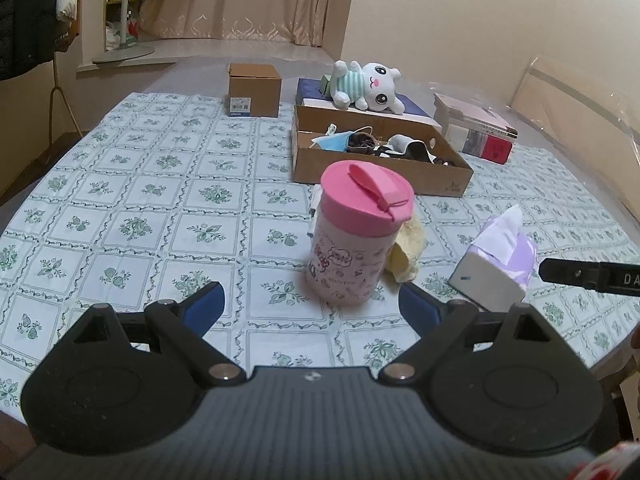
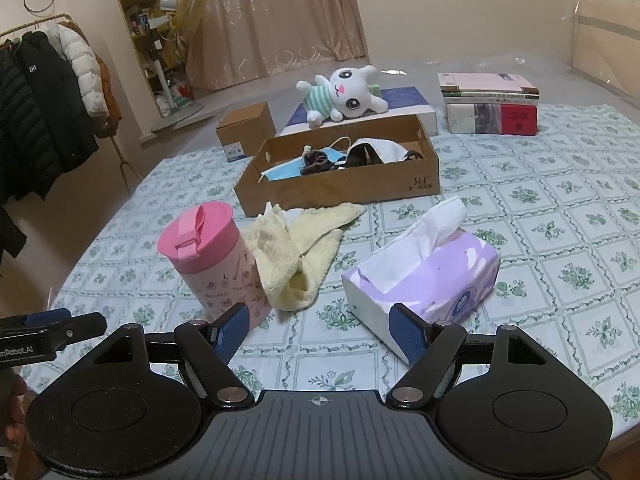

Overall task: Organize soft objects
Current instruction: 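Move both grippers back toward the yellow towel beside the pink tumbler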

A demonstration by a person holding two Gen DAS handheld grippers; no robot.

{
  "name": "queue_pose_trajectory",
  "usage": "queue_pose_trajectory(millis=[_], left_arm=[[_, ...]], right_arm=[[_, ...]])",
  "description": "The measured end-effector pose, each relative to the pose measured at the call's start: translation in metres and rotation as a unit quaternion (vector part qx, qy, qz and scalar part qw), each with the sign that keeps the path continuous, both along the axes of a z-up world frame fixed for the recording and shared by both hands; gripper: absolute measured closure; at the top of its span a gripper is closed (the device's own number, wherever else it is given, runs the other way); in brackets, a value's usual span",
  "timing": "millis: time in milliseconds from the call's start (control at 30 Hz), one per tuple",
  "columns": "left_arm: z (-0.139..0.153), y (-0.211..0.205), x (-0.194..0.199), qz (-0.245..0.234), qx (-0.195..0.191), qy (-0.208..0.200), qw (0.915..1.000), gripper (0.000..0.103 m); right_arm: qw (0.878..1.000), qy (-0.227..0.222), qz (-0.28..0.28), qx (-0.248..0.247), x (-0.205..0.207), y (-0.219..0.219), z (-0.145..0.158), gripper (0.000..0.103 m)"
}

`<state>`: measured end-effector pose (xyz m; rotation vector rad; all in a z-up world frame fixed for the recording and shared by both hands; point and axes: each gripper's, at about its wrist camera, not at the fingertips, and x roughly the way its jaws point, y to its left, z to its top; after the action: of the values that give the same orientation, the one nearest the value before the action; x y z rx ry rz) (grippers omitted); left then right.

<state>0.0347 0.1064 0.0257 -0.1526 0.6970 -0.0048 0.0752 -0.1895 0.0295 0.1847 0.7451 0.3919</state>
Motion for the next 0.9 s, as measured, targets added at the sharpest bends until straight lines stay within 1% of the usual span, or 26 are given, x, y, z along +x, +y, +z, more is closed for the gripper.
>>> queue_pose_trajectory(millis=[200, 467, 567, 667, 767, 867, 900], left_arm=[[-0.001, 0.013, 0.001, -0.016, -0.011, -0.005, 0.9998, 0.010], [-0.002, 0.026, 0.018, -0.049, 0.018, -0.014, 0.9985, 0.011], [-0.004, 0.033, 0.031, -0.062, 0.038, -0.011, 0.9973, 0.011], [-0.007, 0.042, 0.045, -0.071, 0.047, -0.006, 0.9964, 0.011], [-0.007, 0.052, 0.062, -0.081, 0.057, -0.004, 0.9951, 0.011], [-0.003, 0.060, 0.081, -0.101, 0.072, -0.004, 0.9922, 0.011], [-0.001, 0.062, 0.087, -0.110, 0.078, -0.004, 0.9909, 0.011]], right_arm=[[1.000, -0.015, 0.015, -0.016, -0.007, 0.007, -0.005, 0.027], [0.997, -0.037, 0.052, -0.032, -0.006, 0.016, -0.015, 0.027], [0.996, -0.045, 0.071, -0.040, 0.004, 0.016, -0.019, 0.027], [0.993, -0.051, 0.092, -0.055, 0.019, 0.017, -0.024, 0.027], [0.988, -0.056, 0.123, -0.075, 0.037, 0.019, -0.030, 0.027], [0.977, -0.065, 0.175, -0.101, 0.053, 0.026, -0.034, 0.027], [0.971, -0.070, 0.200, -0.112, 0.059, 0.030, -0.034, 0.027]])
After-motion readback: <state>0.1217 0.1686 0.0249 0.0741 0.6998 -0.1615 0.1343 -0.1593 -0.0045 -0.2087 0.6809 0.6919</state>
